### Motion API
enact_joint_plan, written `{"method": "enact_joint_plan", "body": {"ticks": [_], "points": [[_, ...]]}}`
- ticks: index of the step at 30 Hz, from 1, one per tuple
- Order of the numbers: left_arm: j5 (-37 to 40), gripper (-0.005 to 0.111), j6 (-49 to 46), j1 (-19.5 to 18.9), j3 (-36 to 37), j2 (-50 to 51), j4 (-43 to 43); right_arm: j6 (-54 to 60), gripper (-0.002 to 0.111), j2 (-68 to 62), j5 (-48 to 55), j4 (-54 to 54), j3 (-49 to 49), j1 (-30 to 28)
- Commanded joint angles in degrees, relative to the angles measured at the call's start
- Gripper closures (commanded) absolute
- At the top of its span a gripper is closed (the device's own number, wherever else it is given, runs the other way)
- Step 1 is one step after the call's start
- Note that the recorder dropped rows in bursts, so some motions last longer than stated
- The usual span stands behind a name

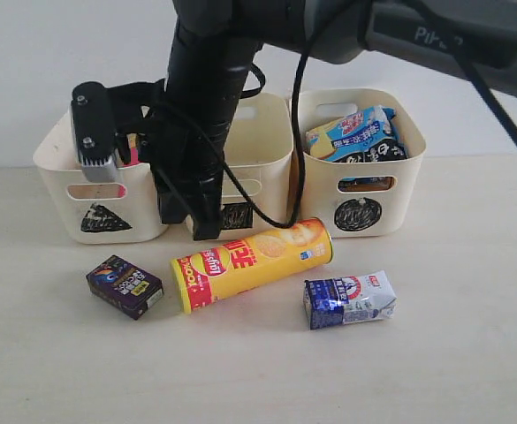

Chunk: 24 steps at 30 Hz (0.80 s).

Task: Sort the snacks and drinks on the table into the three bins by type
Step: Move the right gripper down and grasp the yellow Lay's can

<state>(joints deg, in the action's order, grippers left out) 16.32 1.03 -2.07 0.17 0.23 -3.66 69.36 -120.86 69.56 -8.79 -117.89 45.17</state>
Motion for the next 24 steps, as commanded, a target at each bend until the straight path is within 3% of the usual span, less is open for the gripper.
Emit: {"method": "enact_joint_plan", "body": {"ticks": [1, 4, 7, 10, 12, 15, 24], "points": [[-0.4, 0.102, 0.5, -0.1, -0.2, -0.2, 0.0, 2.3, 0.108, -1.8, 0.4, 4.6, 0.1, -0.5], [-0.4, 0.102, 0.5, -0.1, -0.2, -0.2, 0.0, 2.3, 0.107, -3.1, 0.4, 5.6, 0.1, -1.2], [-0.4, 0.102, 0.5, -0.1, -0.2, -0.2, 0.0, 2.3, 0.093, -4.5, 0.4, 6.6, 0.1, -1.8], [-0.4, 0.102, 0.5, -0.1, -0.2, -0.2, 0.0, 2.3, 0.063, -5.6, 0.4, 6.8, 0.1, -2.3], [-0.4, 0.102, 0.5, -0.1, -0.2, -0.2, 0.0, 2.3, 0.034, -6.5, 0.4, 6.9, 0.1, -2.5], [-0.4, 0.102, 0.5, -0.1, -0.2, -0.2, 0.0, 2.3, 0.011, -7.3, 0.4, 7.0, 0.1, -2.5], [-0.4, 0.102, 0.5, -0.1, -0.2, -0.2, 0.0, 2.3, 0.022, -10.1, 0.4, 7.1, 0.1, -2.5]]}}
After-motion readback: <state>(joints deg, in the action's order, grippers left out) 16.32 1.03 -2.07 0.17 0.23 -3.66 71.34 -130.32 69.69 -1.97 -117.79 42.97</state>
